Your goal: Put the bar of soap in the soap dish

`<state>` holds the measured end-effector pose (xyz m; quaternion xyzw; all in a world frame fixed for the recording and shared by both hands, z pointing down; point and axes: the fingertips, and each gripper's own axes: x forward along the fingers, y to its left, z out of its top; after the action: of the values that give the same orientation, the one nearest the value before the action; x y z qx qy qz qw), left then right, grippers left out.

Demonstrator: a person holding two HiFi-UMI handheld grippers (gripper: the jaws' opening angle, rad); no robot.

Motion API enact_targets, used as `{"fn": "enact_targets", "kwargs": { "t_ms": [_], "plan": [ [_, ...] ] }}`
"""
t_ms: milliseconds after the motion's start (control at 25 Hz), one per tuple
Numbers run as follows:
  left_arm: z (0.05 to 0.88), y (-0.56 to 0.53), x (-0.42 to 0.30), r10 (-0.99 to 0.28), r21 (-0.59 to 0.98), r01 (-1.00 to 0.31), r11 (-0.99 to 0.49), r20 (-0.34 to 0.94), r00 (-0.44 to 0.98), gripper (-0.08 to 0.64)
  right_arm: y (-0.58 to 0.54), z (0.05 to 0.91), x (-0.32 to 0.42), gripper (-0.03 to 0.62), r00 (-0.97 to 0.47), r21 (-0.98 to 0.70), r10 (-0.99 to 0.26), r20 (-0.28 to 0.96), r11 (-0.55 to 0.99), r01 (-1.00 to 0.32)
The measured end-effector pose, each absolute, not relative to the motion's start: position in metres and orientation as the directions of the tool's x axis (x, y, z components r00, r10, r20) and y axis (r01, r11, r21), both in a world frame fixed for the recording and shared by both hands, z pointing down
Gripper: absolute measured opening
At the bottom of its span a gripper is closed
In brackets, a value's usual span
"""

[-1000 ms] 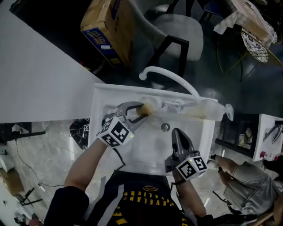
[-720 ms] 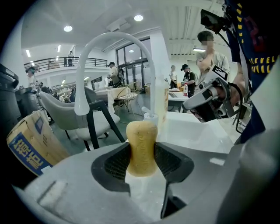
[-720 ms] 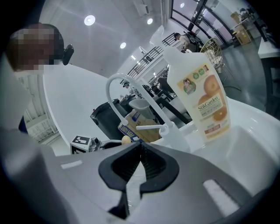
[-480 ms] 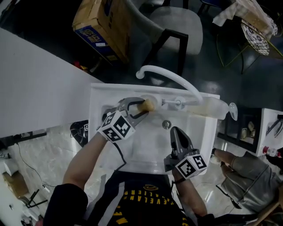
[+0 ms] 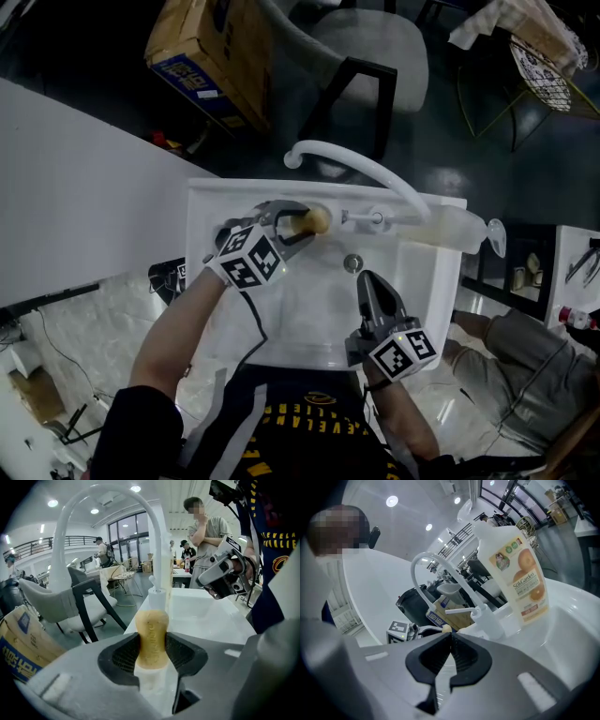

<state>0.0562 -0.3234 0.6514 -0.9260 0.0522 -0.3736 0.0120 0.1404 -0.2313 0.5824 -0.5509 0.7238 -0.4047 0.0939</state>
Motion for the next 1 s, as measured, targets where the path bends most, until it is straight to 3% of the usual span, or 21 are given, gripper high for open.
{"fn": "enact_targets", "kwargs": {
  "t_ms": [1000],
  "plan": [
    [0.687,-0.325,0.060,0.056,-0.016,0.120,-0.993,0.819,0.571,0.176,-0.237,0.588,0.146,0.002,-0.377,-0.715,-0.872,0.311,0.047,-0.697]
  ]
}}
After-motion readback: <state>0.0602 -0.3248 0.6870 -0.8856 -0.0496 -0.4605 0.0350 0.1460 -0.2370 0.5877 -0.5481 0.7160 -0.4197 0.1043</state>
